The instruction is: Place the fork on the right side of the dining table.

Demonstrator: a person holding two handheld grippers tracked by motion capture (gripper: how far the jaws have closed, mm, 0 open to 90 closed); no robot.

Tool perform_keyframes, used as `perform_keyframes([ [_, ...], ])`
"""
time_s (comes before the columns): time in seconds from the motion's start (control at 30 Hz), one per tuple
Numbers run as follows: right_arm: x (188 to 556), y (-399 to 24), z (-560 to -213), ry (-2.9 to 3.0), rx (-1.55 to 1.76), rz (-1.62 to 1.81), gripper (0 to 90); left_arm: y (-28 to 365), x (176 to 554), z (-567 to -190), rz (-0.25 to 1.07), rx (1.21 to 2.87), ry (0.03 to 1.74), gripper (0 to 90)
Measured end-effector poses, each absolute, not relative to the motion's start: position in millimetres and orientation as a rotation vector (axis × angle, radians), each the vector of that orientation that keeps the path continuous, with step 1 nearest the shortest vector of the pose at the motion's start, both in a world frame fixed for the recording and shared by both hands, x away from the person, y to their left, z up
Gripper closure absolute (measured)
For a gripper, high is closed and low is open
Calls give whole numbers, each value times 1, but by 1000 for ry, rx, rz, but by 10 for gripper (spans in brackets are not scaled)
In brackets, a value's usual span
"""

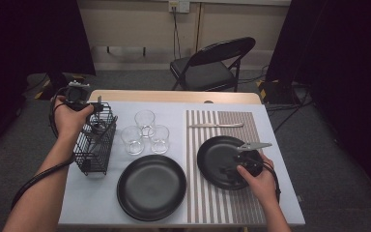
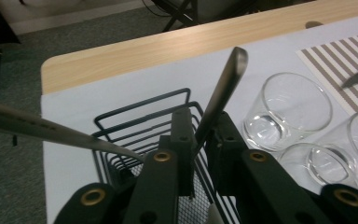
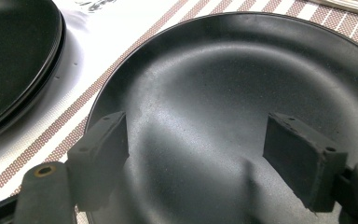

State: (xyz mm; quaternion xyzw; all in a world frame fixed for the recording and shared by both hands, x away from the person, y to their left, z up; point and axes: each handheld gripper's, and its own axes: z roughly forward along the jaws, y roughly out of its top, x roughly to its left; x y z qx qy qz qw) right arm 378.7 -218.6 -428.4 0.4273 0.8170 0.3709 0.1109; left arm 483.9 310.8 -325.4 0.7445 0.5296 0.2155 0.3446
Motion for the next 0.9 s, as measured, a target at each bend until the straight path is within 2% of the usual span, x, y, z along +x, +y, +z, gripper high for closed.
perform_keyframes([
  [0.13,379,-219,-429,2399,1255,1088,214,315,484,-321,591,1926,1379,869],
  [0.3,379,-219,-429,2393,1268,1091,214,318,484,-317,594,1908,1386,871],
  [0.57,379,-219,-429,2394,1259,1092,214,318,482,-304,530,1878,1359,871],
  [0.9,378,-220,-429,2394,1274,1101,214,322,477,-277,537,1855,1332,871],
])
